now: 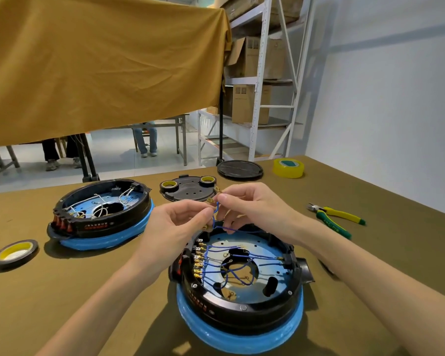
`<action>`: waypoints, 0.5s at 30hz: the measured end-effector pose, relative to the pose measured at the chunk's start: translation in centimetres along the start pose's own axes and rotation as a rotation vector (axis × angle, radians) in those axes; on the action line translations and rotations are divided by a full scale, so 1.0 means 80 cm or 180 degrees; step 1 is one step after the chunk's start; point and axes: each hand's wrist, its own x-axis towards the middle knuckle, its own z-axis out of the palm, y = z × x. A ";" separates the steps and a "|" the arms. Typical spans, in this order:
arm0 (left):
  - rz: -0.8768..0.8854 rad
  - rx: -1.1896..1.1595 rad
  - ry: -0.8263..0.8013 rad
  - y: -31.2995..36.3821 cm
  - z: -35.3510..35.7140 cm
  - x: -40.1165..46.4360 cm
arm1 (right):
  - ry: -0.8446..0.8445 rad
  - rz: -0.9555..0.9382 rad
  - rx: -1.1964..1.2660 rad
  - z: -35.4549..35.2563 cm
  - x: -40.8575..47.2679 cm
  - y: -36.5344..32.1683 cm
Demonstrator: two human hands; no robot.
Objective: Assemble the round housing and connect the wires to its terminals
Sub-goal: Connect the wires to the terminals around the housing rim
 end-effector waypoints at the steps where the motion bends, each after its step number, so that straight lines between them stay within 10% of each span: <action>1: -0.0027 -0.0003 0.0003 0.000 -0.001 0.000 | -0.0019 -0.0032 0.0004 0.001 -0.001 0.001; 15: -0.0117 0.0054 -0.0515 -0.005 -0.002 0.000 | 0.0391 0.0298 0.0427 0.008 -0.004 0.017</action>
